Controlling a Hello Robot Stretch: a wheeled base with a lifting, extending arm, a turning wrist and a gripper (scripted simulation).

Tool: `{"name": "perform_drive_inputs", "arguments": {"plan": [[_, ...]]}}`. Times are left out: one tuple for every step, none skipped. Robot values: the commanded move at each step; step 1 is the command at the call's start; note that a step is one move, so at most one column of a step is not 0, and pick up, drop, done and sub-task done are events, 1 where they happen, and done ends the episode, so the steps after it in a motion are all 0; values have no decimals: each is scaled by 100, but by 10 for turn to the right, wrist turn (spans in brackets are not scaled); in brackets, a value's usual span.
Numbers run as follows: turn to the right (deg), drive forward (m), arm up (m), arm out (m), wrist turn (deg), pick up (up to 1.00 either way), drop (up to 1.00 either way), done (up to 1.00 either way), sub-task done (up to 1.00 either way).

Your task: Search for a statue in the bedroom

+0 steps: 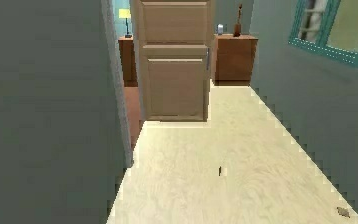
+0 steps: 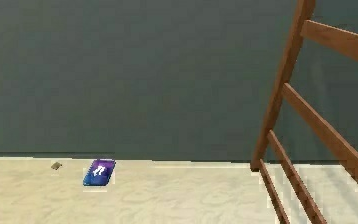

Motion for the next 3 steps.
{"name": "perform_drive_inputs", "arguments": {"plan": [[0,100,0,0,0,0,0,0,0],[-90,0,0,0,0,0,0,0,0],[0,30,0,0,0,0,0,0,0]]}}
